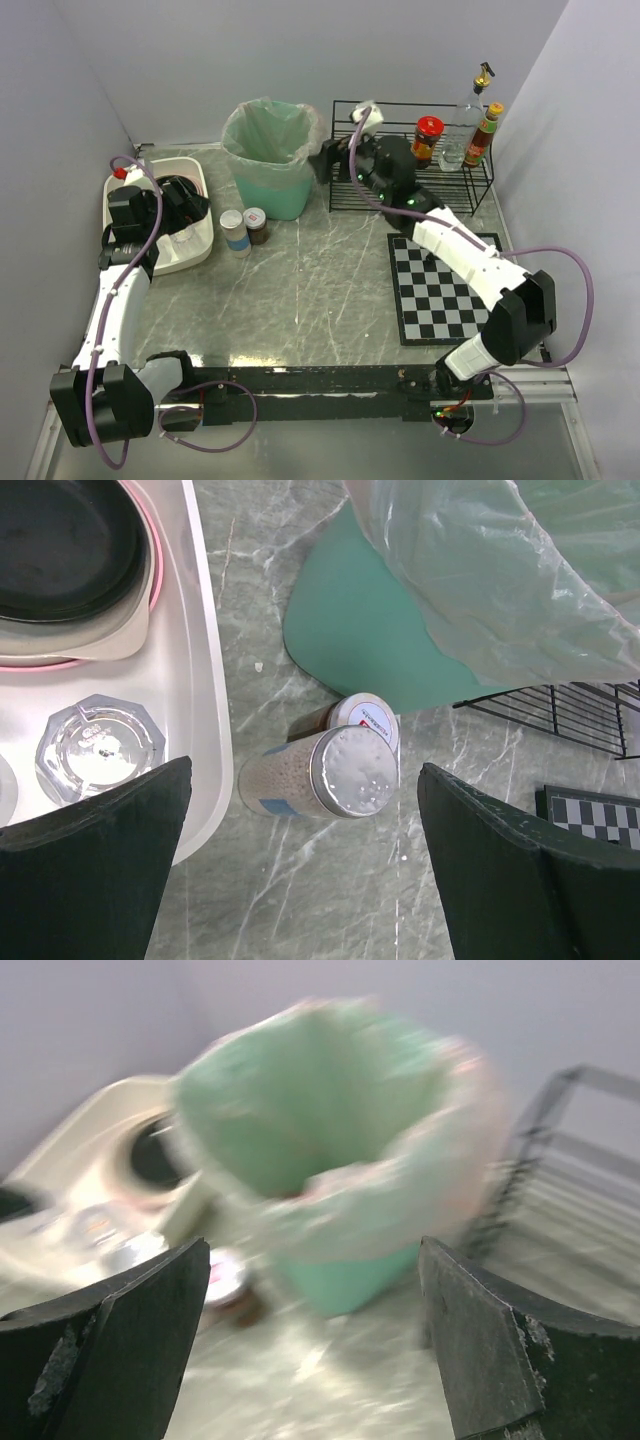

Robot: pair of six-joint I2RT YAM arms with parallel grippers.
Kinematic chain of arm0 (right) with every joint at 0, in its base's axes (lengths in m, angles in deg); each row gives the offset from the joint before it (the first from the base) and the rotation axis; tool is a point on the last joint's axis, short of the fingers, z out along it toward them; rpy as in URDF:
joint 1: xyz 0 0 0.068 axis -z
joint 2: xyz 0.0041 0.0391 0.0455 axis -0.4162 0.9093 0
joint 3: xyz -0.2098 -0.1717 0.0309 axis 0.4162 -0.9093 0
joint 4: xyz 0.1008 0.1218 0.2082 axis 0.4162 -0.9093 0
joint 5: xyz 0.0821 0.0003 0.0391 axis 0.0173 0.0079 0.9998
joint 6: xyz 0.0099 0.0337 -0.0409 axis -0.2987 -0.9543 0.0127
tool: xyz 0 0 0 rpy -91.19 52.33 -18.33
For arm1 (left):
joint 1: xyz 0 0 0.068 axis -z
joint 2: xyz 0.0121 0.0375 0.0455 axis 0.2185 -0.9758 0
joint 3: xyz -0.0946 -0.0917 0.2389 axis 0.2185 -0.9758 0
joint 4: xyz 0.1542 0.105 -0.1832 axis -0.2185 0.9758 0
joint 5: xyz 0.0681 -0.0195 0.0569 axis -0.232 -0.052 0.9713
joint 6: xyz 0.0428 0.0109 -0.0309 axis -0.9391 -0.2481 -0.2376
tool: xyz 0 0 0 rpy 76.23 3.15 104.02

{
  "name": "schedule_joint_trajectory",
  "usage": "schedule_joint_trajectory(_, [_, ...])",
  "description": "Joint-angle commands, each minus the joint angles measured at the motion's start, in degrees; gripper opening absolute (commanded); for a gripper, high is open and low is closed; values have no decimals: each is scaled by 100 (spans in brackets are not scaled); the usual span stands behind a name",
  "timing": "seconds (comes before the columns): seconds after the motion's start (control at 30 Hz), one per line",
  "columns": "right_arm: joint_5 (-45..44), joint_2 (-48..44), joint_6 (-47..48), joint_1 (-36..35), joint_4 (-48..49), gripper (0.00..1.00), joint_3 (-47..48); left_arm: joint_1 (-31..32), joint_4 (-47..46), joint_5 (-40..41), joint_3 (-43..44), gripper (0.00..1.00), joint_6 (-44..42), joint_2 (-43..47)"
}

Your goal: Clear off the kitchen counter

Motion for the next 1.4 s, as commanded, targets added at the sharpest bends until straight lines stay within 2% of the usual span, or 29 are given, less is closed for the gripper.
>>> schedule_joint_trajectory(0.0, [542,-189,-775,-506,361,91,-330,21,-85,63,126,99,-40,61])
schedule_joint_trajectory(0.17, [621,214,-1145,-938,598,93,-603,21,-32,203,162,99,57,44])
schedule_joint_trajectory(0.3, [771,750,-1024,-1210,932,94,-595,12,231,851,302,99,268,44])
schedule_joint_trajectory(0.4, [622,1181,-681,-1517,924,94,-280,4,425,1572,381,99,286,175])
schedule_joint_trajectory(0.63, [604,2104,-478,-1817,730,95,565,-5,477,2329,293,99,321,518])
schedule_joint_trajectory(1.37, [-11,3573,-12,-2300,-78,100,2130,-32,337,1979,249,99,251,509])
